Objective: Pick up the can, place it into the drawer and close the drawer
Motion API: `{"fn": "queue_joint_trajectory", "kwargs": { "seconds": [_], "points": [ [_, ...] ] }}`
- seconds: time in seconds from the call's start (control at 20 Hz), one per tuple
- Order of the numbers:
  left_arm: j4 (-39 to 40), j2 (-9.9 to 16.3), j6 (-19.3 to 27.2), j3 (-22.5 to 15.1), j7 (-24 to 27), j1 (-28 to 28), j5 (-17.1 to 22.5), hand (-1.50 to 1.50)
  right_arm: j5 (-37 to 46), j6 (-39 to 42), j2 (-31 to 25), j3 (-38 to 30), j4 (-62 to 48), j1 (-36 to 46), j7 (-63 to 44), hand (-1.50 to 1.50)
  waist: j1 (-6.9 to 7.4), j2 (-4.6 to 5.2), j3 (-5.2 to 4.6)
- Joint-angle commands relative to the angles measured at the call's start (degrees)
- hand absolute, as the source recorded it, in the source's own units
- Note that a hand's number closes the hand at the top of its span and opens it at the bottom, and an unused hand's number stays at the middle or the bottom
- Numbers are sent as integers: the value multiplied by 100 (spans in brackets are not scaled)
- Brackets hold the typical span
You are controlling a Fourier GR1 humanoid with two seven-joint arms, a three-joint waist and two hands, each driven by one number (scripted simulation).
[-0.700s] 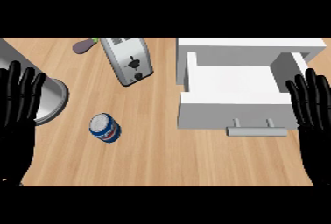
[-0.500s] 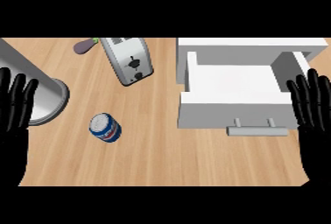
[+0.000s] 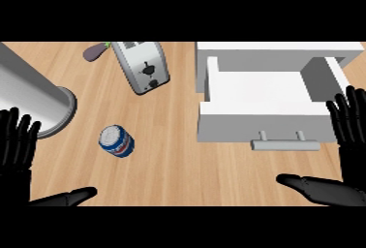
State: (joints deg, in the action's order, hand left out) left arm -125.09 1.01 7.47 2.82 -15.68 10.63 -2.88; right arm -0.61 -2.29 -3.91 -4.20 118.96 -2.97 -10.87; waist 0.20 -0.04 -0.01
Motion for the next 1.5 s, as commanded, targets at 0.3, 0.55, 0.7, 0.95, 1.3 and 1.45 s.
{"fn": "queue_joint_trajectory", "kwargs": {
  "seconds": [0.3, 0.55, 0.7, 0.95, 1.3, 1.45],
  "points": [
    [-8, 78, 62, 307, -617, -253, 155, -150, -197, 112, -37, -239, -89, 27, -97, -150, -17, 1, 1],
    [246, -99, 284, -295, -580, -255, -358, -150, -231, 257, -25, -396, -272, -253, 338, -150, -23, 2, 2],
    [415, -30, 489, -299, -930, -685, -515, -150, -393, 448, 2, -446, 6, -636, 455, -150, -39, 0, 2],
    [1521, -100, 700, -525, 341, -164, -153, -150, -440, 369, -117, -521, 502, -524, -183, -150, -35, 1, -1],
    [2659, -101, 1066, -752, 1354, -68, -74, -150, -469, 542, -89, -650, 78, -529, 309, -150, -30, 4, 0],
    [2874, -101, 1367, -778, 1318, -452, -196, -150, -588, 606, -98, -884, 21, -591, 382, -150, -36, 3, 1]
  ]
}}
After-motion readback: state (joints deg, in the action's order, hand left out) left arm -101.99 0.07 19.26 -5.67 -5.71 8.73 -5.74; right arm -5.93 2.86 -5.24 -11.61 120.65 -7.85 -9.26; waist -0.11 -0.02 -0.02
